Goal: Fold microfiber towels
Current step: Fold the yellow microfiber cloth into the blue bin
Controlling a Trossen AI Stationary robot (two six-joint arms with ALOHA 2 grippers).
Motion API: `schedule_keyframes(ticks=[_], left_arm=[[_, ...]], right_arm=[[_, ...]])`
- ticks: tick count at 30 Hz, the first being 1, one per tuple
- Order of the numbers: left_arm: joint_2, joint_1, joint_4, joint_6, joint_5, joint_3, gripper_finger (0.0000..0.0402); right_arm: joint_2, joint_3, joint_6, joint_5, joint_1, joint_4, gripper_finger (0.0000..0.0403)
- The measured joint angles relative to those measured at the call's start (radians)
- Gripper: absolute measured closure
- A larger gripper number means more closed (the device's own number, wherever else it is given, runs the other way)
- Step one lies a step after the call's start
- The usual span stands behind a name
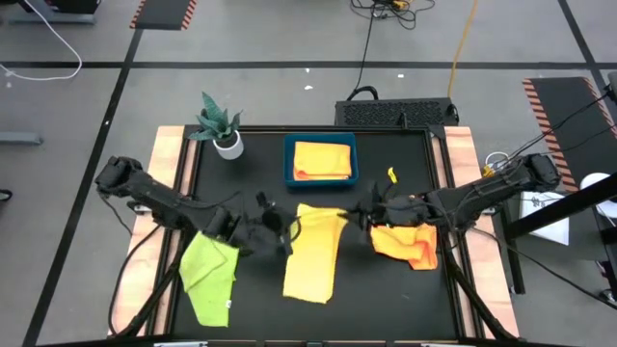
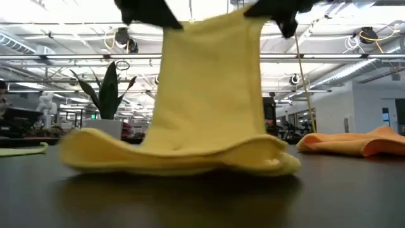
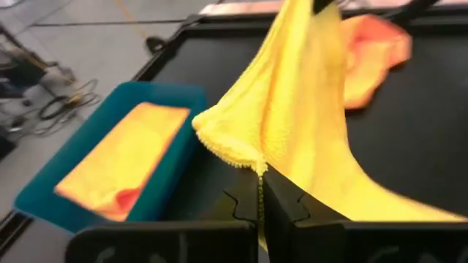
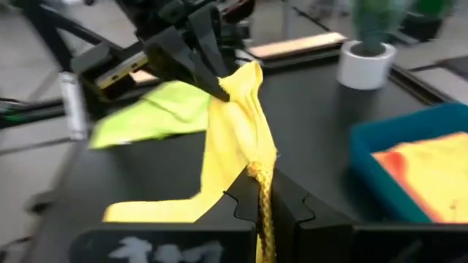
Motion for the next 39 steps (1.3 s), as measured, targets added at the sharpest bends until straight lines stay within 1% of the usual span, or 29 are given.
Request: schedule_keyframes(ticks=[2, 4, 7, 11, 15, 19, 21, 23, 27, 30, 34, 37, 39], left_arm=[[0.001, 0.049, 0.077, 0.039, 0.057, -0.058, 0.0396], [0.001, 0.098, 0.188, 0.086, 0.13, -0.124, 0.0399], [0.002, 0.161, 0.342, 0.132, 0.217, -0.218, 0.0397], [0.002, 0.226, 0.477, 0.196, 0.288, -0.306, 0.0399], [0.002, 0.258, 0.613, 0.296, 0.35, -0.366, 0.0399], [0.002, 0.245, 0.716, 0.4, 0.407, -0.401, 0.0399], [0.002, 0.222, 0.75, 0.44, 0.407, -0.414, 0.0399], [0.002, 0.192, 0.763, 0.476, 0.407, -0.424, 0.0399], [0.016, 0.13, 0.768, 0.508, 0.339, -0.433, 0.04], [0.034, 0.095, 0.77, 0.531, 0.305, -0.437, 0.04], [0.066, 0.07, 0.774, 0.527, 0.299, -0.438, 0.04], [0.082, 0.04, 0.773, 0.517, 0.289, -0.438, 0.0401], [0.079, 0.018, 0.782, 0.55, 0.252, -0.438, 0.0401]], right_arm=[[0.001, -0.026, -0.009, -0.002, -0.038, 0.007, 0.0403], [0.009, -0.056, -0.01, -0.027, -0.076, 0.021, 0.0403], [0.015, -0.128, -0.008, -0.126, -0.116, 0.098, 0.0403], [0.028, -0.229, 0.017, -0.235, -0.142, 0.283, 0.0403], [0.03, -0.31, 0.022, -0.275, -0.147, 0.444, 0.0403], [0.032, -0.377, 0.007, -0.309, -0.126, 0.598, 0.0403], [0.047, -0.405, 0.021, -0.331, -0.112, 0.69, 0.0403], [0.069, -0.424, 0.037, -0.33, -0.091, 0.744, 0.0403], [0.16, -0.421, 0.035, -0.331, -0.045, 0.835, 0.0403], [0.252, -0.402, 0.026, -0.336, -0.017, 0.892, 0.0403], [0.375, -0.355, 0.043, -0.387, 0.009, 0.979, 0.0403], [0.449, -0.316, 0.054, -0.39, 0.036, 0.988, 0.0403], [0.484, -0.298, 0.055, -0.391, 0.048, 0.989, 0.0403]])
